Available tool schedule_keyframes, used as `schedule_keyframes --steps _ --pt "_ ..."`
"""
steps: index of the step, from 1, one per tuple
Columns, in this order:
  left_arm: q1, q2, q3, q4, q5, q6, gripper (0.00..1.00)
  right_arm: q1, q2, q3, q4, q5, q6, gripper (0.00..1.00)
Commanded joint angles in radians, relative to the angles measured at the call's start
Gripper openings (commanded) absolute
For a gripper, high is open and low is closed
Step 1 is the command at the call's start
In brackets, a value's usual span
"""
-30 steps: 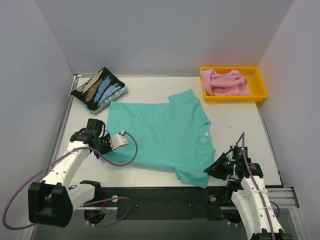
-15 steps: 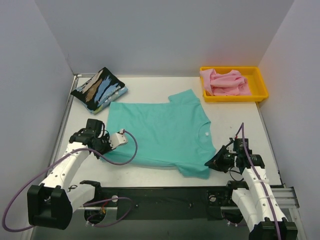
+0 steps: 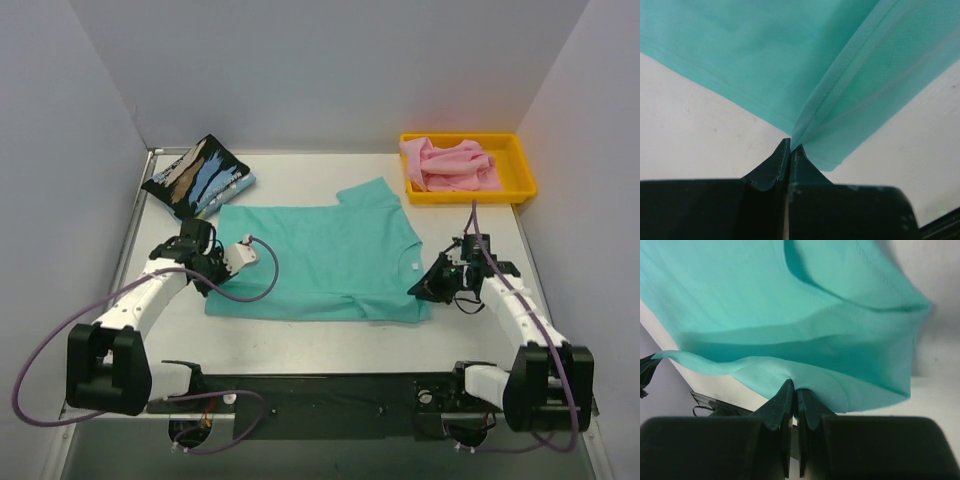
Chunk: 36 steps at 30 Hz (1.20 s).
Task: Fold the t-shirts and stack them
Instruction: Fold the flattened tshirt in 1/3 of the way
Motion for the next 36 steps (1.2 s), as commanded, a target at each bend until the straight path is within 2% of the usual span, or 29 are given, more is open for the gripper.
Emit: schedule_keyframes --steps 1,10,20,22,23,24,25,27,29,32,34,35,36 --pt "0.006 0.112 0.088 0.139 -0.001 -0.017 0.00 0.006 0.196 0.152 0.117 0.017 -0.106 0.00" --pt "0.006 0.244 0.109 0.268 -0.074 -0.010 0.00 0.009 0.544 0.362 0.123 -0.037 -0.235 0.00" --pt "0.006 0.326 0.131 0.270 -0.067 0.012 0.00 0.037 0.668 0.480 0.088 0.012 -0.279 0.00" --pt "0.003 0.337 0.143 0.270 -0.067 0.000 0.15 0.038 0.682 0.485 0.082 0.035 -0.276 0.01" --pt "0.005 0.340 0.155 0.270 -0.068 -0.005 0.37 0.038 0.688 0.486 0.080 0.041 -0.274 0.07" --pt "0.005 0.343 0.162 0.268 -0.070 -0.025 0.47 0.038 0.692 0.494 0.077 0.049 -0.273 0.26" --pt "0.005 0.342 0.184 0.267 -0.081 -0.057 0.64 0.038 0.690 0.502 0.071 0.053 -0.271 0.40" --pt "0.012 0.331 0.234 0.241 -0.102 -0.089 0.81 0.038 0.652 0.523 0.053 0.073 -0.273 0.53" --pt "0.023 0.301 0.286 0.216 -0.091 -0.099 0.82 0.038 0.577 0.536 0.020 0.148 -0.276 0.56" --pt "0.023 0.230 0.291 0.120 0.008 -0.022 0.82 0.032 0.466 0.501 -0.070 0.379 -0.264 0.58" --pt "0.012 0.169 0.234 0.043 0.081 0.080 0.76 0.027 0.406 0.427 -0.087 0.423 -0.242 0.60" --pt "0.011 0.129 0.211 0.020 0.105 0.158 0.69 0.026 0.390 0.398 -0.089 0.414 -0.239 0.60" --pt "0.011 0.113 0.161 -0.030 0.143 0.194 0.66 0.026 0.386 0.360 -0.099 0.390 -0.226 0.60"
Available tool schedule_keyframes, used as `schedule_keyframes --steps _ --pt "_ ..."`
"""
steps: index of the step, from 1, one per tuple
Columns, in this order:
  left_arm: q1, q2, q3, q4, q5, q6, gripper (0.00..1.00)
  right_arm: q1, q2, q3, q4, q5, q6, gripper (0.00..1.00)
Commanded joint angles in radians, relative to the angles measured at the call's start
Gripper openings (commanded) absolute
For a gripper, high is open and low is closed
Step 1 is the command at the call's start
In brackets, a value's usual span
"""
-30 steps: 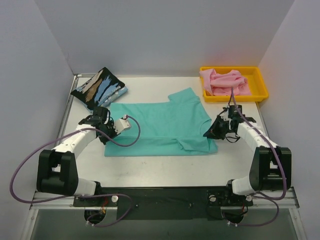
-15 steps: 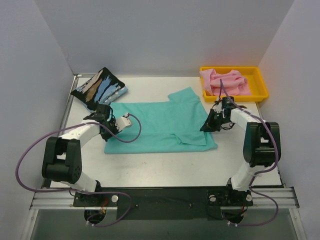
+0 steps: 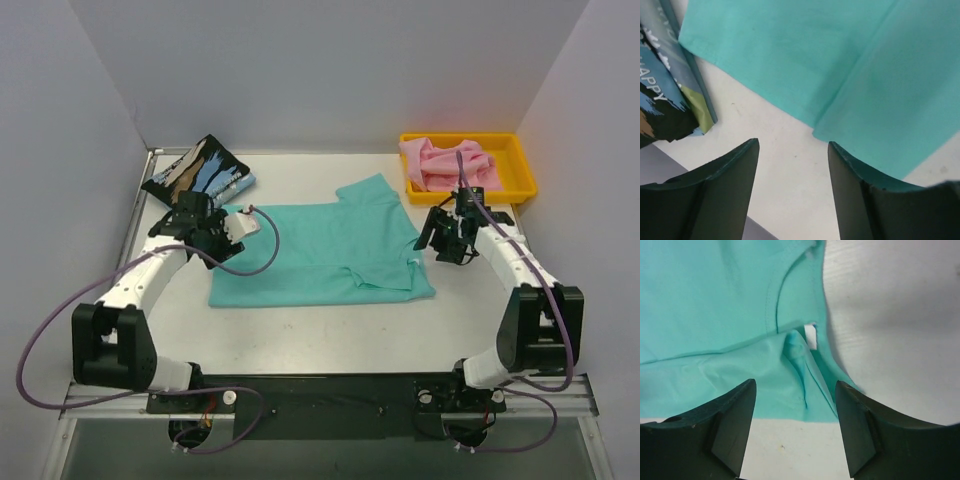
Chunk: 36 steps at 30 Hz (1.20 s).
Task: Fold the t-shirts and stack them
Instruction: Fold the flattened tshirt in 1/3 of the way
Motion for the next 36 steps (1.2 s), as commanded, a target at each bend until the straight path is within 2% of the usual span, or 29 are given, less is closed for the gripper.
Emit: schedule_keyframes --steps 1,4,7,10,12,13,14,15,16,17,18,19,24,25,28,30,36 --pt "-0.010 -0.143 -0.110 -0.219 0.175 0.256 0.65 -0.010 -0.087 -0.123 -0.116 0.106 0.039 0.60" --pt "-0.013 -0.152 -0.187 -0.288 0.193 0.335 0.71 -0.010 -0.083 -0.191 -0.106 0.099 0.066 0.60" --pt "-0.014 -0.139 -0.233 -0.263 0.180 0.352 0.78 -0.007 -0.052 -0.217 -0.087 0.086 0.075 0.59" --pt "-0.016 -0.108 -0.276 -0.221 0.155 0.378 0.80 -0.004 -0.011 -0.238 -0.068 0.080 0.079 0.59" --pt "-0.017 -0.084 -0.297 -0.175 0.137 0.380 0.80 -0.007 0.009 -0.260 -0.044 0.080 0.082 0.56" --pt "-0.019 -0.077 -0.309 -0.128 0.120 0.371 0.80 -0.005 0.014 -0.269 -0.037 0.073 0.082 0.49" --pt "-0.017 -0.065 -0.316 -0.106 0.112 0.358 0.75 -0.007 0.023 -0.270 -0.037 0.070 0.083 0.35" --pt "-0.017 -0.062 -0.322 -0.083 0.100 0.355 0.67 -0.007 0.023 -0.275 -0.043 0.064 0.086 0.28" --pt "-0.019 -0.057 -0.320 -0.075 0.095 0.355 0.51 -0.009 0.008 -0.281 -0.044 0.061 0.089 0.15" --pt "-0.019 -0.063 -0.320 -0.081 0.094 0.357 0.38 -0.009 -0.007 -0.298 -0.058 0.058 0.098 0.11" --pt "-0.019 -0.071 -0.319 -0.094 0.097 0.364 0.09 -0.007 -0.045 -0.322 -0.066 0.057 0.101 0.05" --pt "-0.019 -0.092 -0.317 -0.121 0.109 0.367 0.00 -0.007 -0.067 -0.333 -0.092 0.057 0.112 0.01" --pt "-0.014 -0.209 -0.297 -0.334 0.129 0.373 0.00 0.002 -0.312 -0.421 -0.295 0.050 0.144 0.00" --pt "-0.014 -0.241 -0.287 -0.371 0.132 0.375 0.00 0.052 -0.387 -0.413 -0.317 0.059 0.187 0.00" --pt "-0.014 -0.289 -0.299 -0.553 0.120 0.421 0.00 0.123 -0.452 -0.318 -0.501 0.063 0.282 0.00" --pt "-0.014 -0.310 -0.294 -0.572 0.077 0.384 0.00 0.172 -0.463 -0.287 -0.601 0.072 0.292 0.00" --pt "-0.019 -0.291 -0.284 -0.649 0.039 0.455 0.00 0.206 -0.564 -0.303 -0.779 0.118 0.321 0.00"
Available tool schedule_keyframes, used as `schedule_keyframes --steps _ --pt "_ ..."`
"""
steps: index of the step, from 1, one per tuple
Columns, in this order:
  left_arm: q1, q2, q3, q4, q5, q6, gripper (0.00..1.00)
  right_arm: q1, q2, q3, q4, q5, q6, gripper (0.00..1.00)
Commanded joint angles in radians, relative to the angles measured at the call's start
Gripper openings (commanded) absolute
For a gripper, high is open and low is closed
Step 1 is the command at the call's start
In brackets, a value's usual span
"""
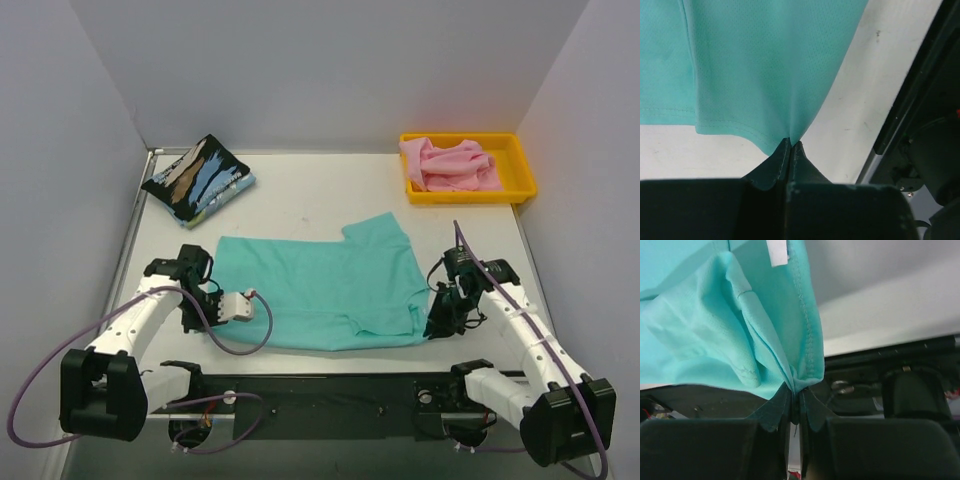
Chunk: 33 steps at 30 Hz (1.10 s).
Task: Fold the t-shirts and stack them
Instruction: Fold the flattened tshirt in 1/3 of the way, then grap the side of the flattened tshirt furthest away from the robot with both arms
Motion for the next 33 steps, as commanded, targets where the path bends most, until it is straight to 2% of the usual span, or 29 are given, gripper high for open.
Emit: schedule_keyframes --steps 1,2,3,4,5,6,7,10,12,13,14,15,18,21,26,29,33 --pt "-0.004 0.017 0.038 -0.134 -0.017 0.056 0.02 0.012 -0.066 -0.006 -0.263 0.073 0.051 0.00" --pt "-0.009 0.023 0.051 -0.157 -0.009 0.056 0.07 0.012 -0.063 -0.015 -0.269 0.073 0.048 0.00" --pt "-0.012 0.033 0.059 -0.180 -0.005 0.055 0.19 0.012 -0.057 -0.035 -0.266 0.067 0.043 0.09" --pt "-0.021 0.039 0.076 -0.222 0.006 0.055 0.40 0.012 -0.049 -0.047 -0.255 0.040 0.032 0.20" --pt "-0.022 0.045 0.087 -0.244 0.012 0.064 0.52 0.010 -0.035 -0.056 -0.252 0.032 0.026 0.45" --pt "-0.022 0.047 0.108 -0.290 0.021 0.074 0.78 0.010 -0.028 -0.053 -0.255 0.041 0.019 0.51" --pt "-0.024 0.047 0.122 -0.296 0.022 0.072 0.85 0.007 -0.023 -0.031 -0.258 0.070 0.009 0.54" --pt "-0.018 0.060 0.209 -0.306 0.011 0.093 0.88 -0.005 0.001 0.080 -0.237 0.144 -0.041 0.59" --pt "-0.003 0.097 0.278 -0.186 0.023 0.024 0.91 -0.004 0.081 0.202 -0.160 0.170 -0.119 0.59" --pt "0.002 0.118 0.330 -0.075 0.032 -0.061 0.92 -0.004 0.110 0.286 -0.089 0.150 -0.194 0.59" --pt "0.014 0.190 0.360 -0.027 0.038 -0.101 0.92 -0.004 0.191 0.331 -0.056 0.136 -0.227 0.59" --pt "0.022 0.232 0.440 0.025 0.067 -0.196 0.91 -0.005 0.233 0.405 0.008 0.107 -0.292 0.58" --pt "0.065 0.475 0.634 0.034 0.124 -0.347 0.76 -0.014 0.468 0.598 0.072 0.090 -0.385 0.56" --pt "0.086 0.586 0.751 0.036 0.182 -0.305 0.74 -0.017 0.661 0.753 0.118 0.092 -0.466 0.55" --pt "0.099 0.655 0.751 0.113 0.219 -0.069 0.77 -0.025 0.964 1.011 0.125 0.075 -0.521 0.54" --pt "0.097 0.701 0.780 0.151 0.229 -0.034 0.80 -0.028 1.067 1.103 0.130 0.076 -0.546 0.55" --pt "0.100 0.832 0.898 0.049 0.227 -0.014 0.80 -0.027 1.207 1.189 0.130 0.102 -0.572 0.55"
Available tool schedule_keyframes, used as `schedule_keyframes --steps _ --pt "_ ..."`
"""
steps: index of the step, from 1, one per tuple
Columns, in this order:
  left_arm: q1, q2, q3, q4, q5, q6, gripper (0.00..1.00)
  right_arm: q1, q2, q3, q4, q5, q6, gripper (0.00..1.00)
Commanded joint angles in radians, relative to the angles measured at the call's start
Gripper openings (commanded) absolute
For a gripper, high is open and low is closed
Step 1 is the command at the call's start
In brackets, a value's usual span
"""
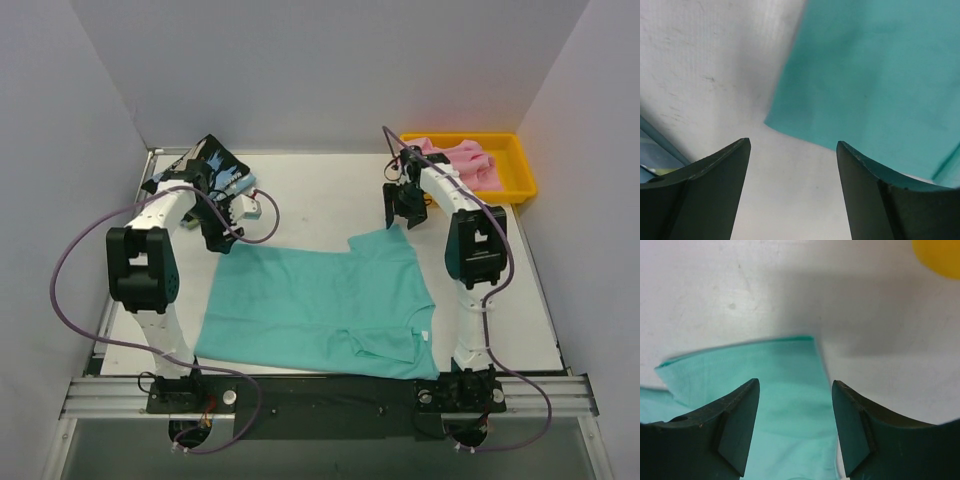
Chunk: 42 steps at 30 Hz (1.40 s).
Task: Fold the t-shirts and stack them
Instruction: Grap the side of the flattened tshirt furthest away from the robot with both arms
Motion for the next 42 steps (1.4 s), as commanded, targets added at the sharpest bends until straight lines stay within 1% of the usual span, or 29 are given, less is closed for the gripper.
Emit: schedule_keyframes --steps 1,4,7,8,9,11,12,13,14,17,20,21,24,27,29,31,32,33,34,35,36,37,38,39,41,42 --pt "0.005 0.108 0.148 -0.077 0.046 0.084 0.80 -0.004 0.074 0.095 -0.035 0.050 -0.056 0.55" --pt "0.011 0.141 0.165 -0.108 0.049 0.128 0.80 -0.019 0.103 0.086 -0.035 0.061 -0.048 0.55" --pt "0.010 0.157 0.179 -0.134 0.066 0.145 0.80 -0.024 0.123 0.075 -0.034 0.000 -0.054 0.53" --pt "0.010 0.167 0.186 -0.146 0.071 0.150 0.80 -0.022 0.132 0.076 -0.035 -0.029 -0.056 0.45" --pt "0.010 0.176 0.200 -0.168 0.080 0.156 0.80 -0.019 0.139 0.078 -0.035 -0.069 -0.059 0.42" --pt "0.010 0.190 0.225 -0.186 0.085 0.160 0.80 -0.016 0.146 0.076 -0.032 -0.103 -0.062 0.26" --pt "0.010 0.202 0.232 -0.189 0.085 0.165 0.80 -0.018 0.146 0.076 -0.029 -0.106 -0.064 0.14" --pt "0.008 0.206 0.245 -0.188 0.083 0.167 0.81 -0.021 0.149 0.078 -0.027 -0.109 -0.062 0.09" --pt "0.008 0.217 0.260 -0.183 0.083 0.170 0.81 -0.022 0.145 0.084 -0.026 -0.114 -0.067 0.00" --pt "0.004 0.251 0.315 -0.194 0.088 0.182 0.82 -0.025 0.119 0.090 -0.026 -0.126 -0.071 0.00" --pt "-0.008 0.320 0.409 -0.316 0.105 0.302 0.83 -0.025 0.065 0.085 -0.020 -0.158 -0.071 0.00" --pt "-0.013 0.340 0.421 -0.330 0.097 0.321 0.83 -0.022 0.047 0.081 -0.020 -0.161 -0.070 0.00" --pt "-0.041 0.375 0.450 -0.327 0.054 0.321 0.83 -0.019 0.016 0.070 -0.015 -0.171 -0.067 0.00" --pt "-0.047 0.430 0.493 -0.398 0.036 0.375 0.82 -0.019 -0.015 0.050 -0.014 -0.169 -0.067 0.00" --pt "-0.050 0.453 0.516 -0.412 0.005 0.369 0.80 -0.019 -0.031 0.040 -0.012 -0.166 -0.067 0.00" --pt "-0.050 0.466 0.513 -0.389 -0.027 0.348 0.76 -0.019 -0.050 0.030 -0.014 -0.171 -0.065 0.00" --pt "-0.050 0.467 0.507 -0.373 -0.043 0.343 0.70 -0.019 -0.058 0.027 -0.014 -0.172 -0.062 0.00" --pt "-0.050 0.467 0.498 -0.369 -0.055 0.335 0.66 -0.019 -0.071 0.023 -0.012 -0.181 -0.056 0.00" --pt "-0.050 0.466 0.493 -0.367 -0.070 0.334 0.59 -0.019 -0.079 0.020 -0.012 -0.187 -0.054 0.00" --pt "-0.050 0.458 0.481 -0.381 -0.079 0.335 0.57 -0.019 -0.097 0.010 -0.012 -0.190 -0.047 0.00" --pt "-0.050 0.454 0.476 -0.393 -0.081 0.338 0.53 -0.019 -0.108 -0.003 -0.015 -0.194 -0.042 0.00" --pt "-0.050 0.443 0.467 -0.437 -0.083 0.357 0.46 -0.019 -0.133 -0.011 -0.014 -0.198 -0.037 0.00" --pt "-0.050 0.428 0.463 -0.456 -0.083 0.364 0.43 -0.019 -0.159 -0.031 -0.012 -0.201 -0.037 0.00" --pt "-0.053 0.418 0.447 -0.490 -0.080 0.372 0.38 -0.019 -0.173 -0.042 -0.015 -0.206 -0.034 0.00" --pt "-0.053 0.382 0.405 -0.513 -0.076 0.375 0.32 -0.019 -0.217 -0.086 -0.014 -0.221 -0.033 0.00" --pt "-0.051 0.351 0.383 -0.513 -0.078 0.377 0.32 -0.019 -0.241 -0.112 -0.011 -0.223 -0.031 0.00"
